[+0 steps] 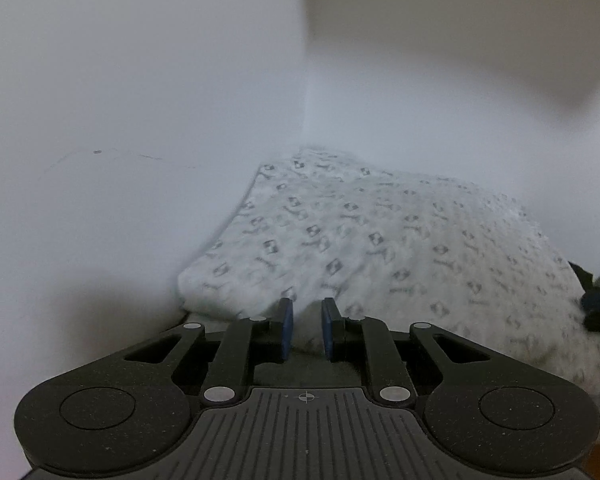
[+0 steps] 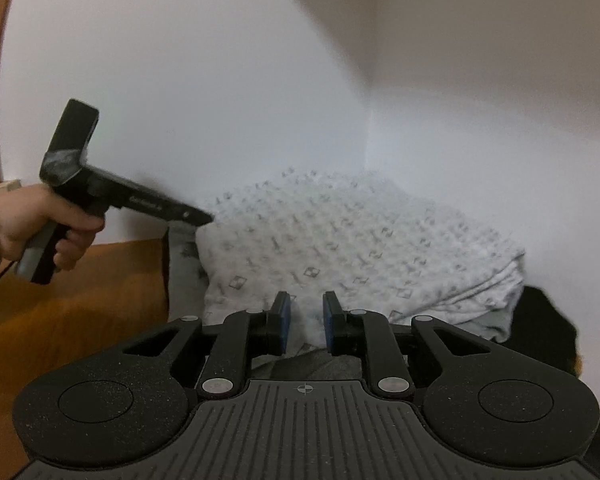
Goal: Fold clothes
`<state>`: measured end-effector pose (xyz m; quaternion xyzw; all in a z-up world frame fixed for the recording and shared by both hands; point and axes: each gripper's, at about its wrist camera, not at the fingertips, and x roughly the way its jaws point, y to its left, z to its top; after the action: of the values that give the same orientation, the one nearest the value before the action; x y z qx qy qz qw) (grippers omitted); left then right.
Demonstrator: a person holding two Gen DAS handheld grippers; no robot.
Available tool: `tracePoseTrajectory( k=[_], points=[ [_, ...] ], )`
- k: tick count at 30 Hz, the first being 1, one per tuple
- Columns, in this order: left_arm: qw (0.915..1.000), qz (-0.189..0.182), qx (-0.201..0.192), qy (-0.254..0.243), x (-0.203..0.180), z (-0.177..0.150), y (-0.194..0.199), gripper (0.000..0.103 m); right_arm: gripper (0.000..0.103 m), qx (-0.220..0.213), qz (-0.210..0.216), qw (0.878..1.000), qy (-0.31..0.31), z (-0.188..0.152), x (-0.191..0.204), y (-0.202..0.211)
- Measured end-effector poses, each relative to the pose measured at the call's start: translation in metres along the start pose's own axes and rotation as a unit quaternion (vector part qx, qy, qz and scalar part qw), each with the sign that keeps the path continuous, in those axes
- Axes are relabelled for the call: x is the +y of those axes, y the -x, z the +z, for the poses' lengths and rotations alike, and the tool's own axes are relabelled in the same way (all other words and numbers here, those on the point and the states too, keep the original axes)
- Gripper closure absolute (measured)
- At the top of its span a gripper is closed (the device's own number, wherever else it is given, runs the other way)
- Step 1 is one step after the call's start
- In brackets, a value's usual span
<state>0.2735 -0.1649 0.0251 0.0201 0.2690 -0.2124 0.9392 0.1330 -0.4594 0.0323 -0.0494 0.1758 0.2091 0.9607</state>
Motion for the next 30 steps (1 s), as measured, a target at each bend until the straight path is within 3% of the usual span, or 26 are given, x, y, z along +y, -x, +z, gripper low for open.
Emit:
tracePoseTrajectory(
  k=[9,10,11,13,15,17,19,21,24,27,30],
  points=[
    [0.9995,-0.01,-0.008,0.029,-0.001,-0.032,0.077,0.085,0.076,0.019,-0.029,0.999,0.036,-0.002,0.033,-0.017],
    [0.9995,-0.009,-0.009,0.028,-0.005,-0.036,0.086,0.083,0.072,0.016,-0.034,0.999,0.035,0.001,0.035,-0.015],
    [0.9996,-0.008,-0.011,0.026,-0.008,-0.04,0.097,0.079,0.061,0.012,-0.039,0.999,0.033,0.003,0.037,-0.013],
    [0.9994,-0.015,-0.016,0.027,-0.012,-0.049,0.119,0.074,0.05,0.003,-0.048,0.999,0.025,0.008,0.043,-0.011],
    [0.9993,-0.018,-0.018,0.027,-0.015,-0.057,0.136,0.035,0.043,-0.001,-0.049,0.999,0.007,0.012,0.048,-0.009],
    [0.9992,-0.017,-0.029,0.022,-0.018,-0.066,0.156,0.025,0.015,-0.001,-0.043,0.999,-0.024,0.013,0.055,-0.008],
    [0.9992,-0.018,-0.029,0.02,-0.018,-0.074,0.167,0.022,0.006,-0.006,-0.04,0.998,-0.055,0.012,0.064,-0.005],
    [0.9994,-0.012,-0.022,0.025,-0.015,-0.083,0.17,0.003,0.002,-0.007,-0.042,0.996,-0.076,0.012,0.077,-0.004],
    [0.9988,-0.003,-0.019,0.046,-0.008,-0.102,0.173,0.0,0.0,-0.003,-0.057,0.995,-0.085,0.009,0.102,-0.001],
    [0.9984,0.014,0.025,0.049,-0.005,-0.115,0.167,0.0,0.0,0.014,-0.084,0.993,-0.08,0.003,0.132,0.002],
    [0.9977,0.022,0.033,0.055,-0.003,-0.126,0.174,0.0,0.0,0.035,-0.104,0.991,-0.083,-0.006,0.16,0.005]
  ],
)
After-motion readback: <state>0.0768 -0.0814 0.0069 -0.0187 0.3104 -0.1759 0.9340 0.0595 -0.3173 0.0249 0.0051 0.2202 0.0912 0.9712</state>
